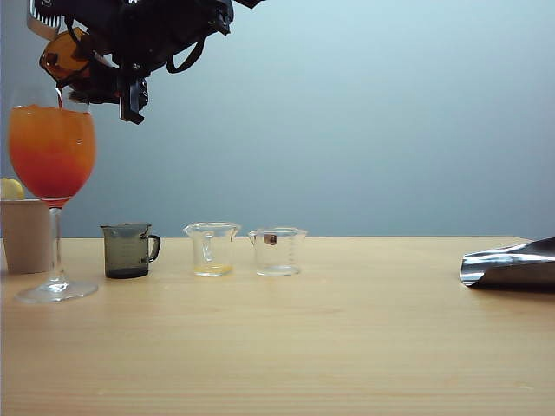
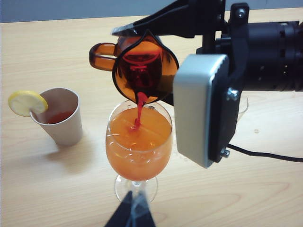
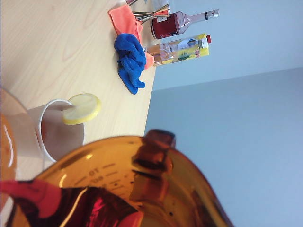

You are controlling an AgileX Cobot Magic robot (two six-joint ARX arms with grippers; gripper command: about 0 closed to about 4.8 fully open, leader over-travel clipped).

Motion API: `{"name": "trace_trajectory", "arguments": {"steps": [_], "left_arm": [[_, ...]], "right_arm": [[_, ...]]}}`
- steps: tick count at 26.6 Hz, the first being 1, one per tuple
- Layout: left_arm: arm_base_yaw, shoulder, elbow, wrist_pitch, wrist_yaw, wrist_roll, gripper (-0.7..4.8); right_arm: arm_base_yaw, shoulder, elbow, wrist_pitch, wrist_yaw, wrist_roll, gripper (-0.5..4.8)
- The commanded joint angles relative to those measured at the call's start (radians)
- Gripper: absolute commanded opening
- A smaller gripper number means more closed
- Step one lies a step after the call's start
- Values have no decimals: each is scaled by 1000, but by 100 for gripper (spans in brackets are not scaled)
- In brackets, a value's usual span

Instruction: Pick up the fourth measuring cup from the left, pour the grenadine inside into the goblet, and finally put the measuring cup back in its original place.

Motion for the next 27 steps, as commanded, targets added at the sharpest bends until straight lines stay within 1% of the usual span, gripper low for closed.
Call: {"name": "trace_trajectory", "arguments": {"steps": [1, 27], "left_arm": [[-6, -2, 3, 8, 3, -2, -5], [-7, -2, 3, 8, 0, -8, -5]], "right_arm": [[3, -10, 8, 32, 1, -19, 17], [2, -10, 8, 40, 20, -63, 17]]}}
